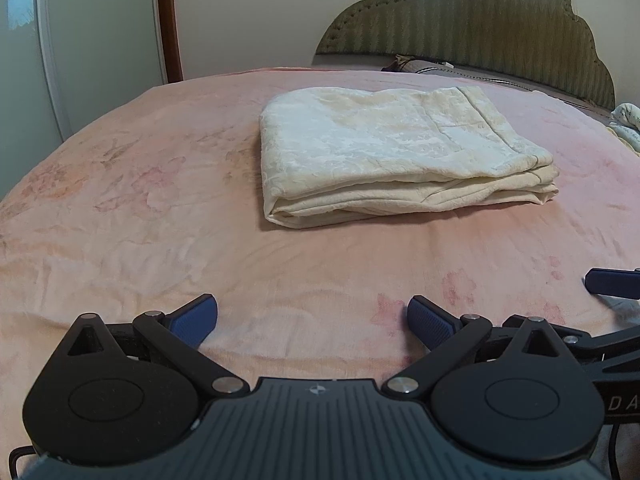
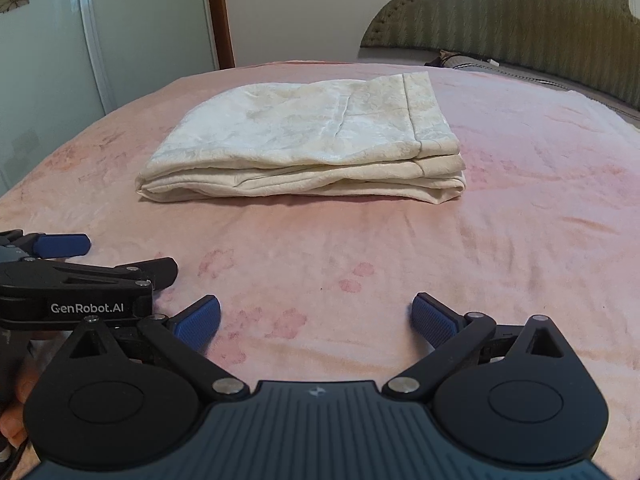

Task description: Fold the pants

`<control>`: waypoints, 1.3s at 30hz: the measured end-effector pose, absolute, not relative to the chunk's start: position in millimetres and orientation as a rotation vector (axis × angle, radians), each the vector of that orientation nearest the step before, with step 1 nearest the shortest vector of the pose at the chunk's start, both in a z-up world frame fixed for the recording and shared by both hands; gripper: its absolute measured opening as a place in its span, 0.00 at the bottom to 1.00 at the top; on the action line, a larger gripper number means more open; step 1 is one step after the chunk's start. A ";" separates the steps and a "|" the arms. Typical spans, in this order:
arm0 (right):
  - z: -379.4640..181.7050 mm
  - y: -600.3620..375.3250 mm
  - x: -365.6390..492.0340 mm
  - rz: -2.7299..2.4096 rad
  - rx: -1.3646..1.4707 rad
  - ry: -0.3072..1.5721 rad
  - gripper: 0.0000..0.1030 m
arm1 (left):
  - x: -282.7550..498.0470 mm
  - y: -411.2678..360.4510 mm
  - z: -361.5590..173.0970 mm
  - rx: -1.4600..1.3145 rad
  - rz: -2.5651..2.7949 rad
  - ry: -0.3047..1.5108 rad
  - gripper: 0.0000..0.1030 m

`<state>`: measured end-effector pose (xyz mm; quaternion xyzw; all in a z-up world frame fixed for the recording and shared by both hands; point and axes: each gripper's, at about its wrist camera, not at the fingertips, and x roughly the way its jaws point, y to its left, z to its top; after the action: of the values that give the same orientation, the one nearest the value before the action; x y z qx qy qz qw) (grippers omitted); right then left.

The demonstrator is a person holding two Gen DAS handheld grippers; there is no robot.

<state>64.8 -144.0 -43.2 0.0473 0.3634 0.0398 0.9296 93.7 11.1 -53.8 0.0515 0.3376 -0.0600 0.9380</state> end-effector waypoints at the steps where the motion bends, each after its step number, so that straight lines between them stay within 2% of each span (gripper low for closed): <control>1: -43.8 -143.7 64.3 0.080 0.092 0.742 1.00 | 93.7 11.0 -53.6 0.106 -0.122 0.690 1.00; 39: -48.7 -136.3 61.7 0.045 0.061 0.717 1.00 | 97.2 18.0 -56.9 0.080 -0.111 0.680 1.00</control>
<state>61.7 -136.3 -48.7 0.0301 0.3507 0.0219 0.9358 97.2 18.0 -56.9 0.0390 0.3334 -0.0544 0.9404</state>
